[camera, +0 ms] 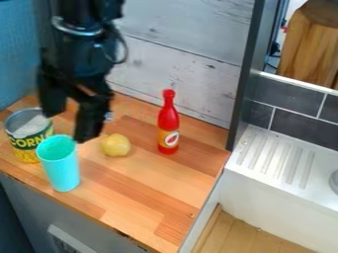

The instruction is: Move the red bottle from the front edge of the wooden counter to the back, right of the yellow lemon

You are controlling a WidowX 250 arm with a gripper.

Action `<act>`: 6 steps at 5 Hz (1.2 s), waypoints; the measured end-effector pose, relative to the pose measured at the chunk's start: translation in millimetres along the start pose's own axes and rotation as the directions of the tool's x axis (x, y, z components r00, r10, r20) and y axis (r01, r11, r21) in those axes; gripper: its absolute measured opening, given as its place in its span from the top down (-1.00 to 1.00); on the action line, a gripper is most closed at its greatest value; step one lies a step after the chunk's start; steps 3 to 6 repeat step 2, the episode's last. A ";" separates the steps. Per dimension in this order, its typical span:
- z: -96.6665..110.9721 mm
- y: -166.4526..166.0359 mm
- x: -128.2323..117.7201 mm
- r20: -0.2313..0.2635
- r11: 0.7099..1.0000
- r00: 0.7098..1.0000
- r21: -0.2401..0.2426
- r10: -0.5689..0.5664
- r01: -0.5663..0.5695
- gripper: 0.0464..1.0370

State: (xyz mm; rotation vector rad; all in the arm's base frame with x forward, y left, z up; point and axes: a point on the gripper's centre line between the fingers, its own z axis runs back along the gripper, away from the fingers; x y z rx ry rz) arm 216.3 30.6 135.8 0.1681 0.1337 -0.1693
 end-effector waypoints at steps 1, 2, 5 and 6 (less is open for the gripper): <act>-8.9 15.1 -10.3 -0.006 0.999 1.000 -0.024 0.029 -0.029 -0.93; -12.4 25.5 -14.2 -0.003 0.998 1.000 -0.046 0.031 -0.031 -0.93; -12.4 25.5 -14.2 -0.003 0.998 1.000 -0.046 0.031 -0.031 -0.93; -12.4 25.5 -14.2 -0.003 0.998 1.000 -0.046 0.031 -0.031 -0.93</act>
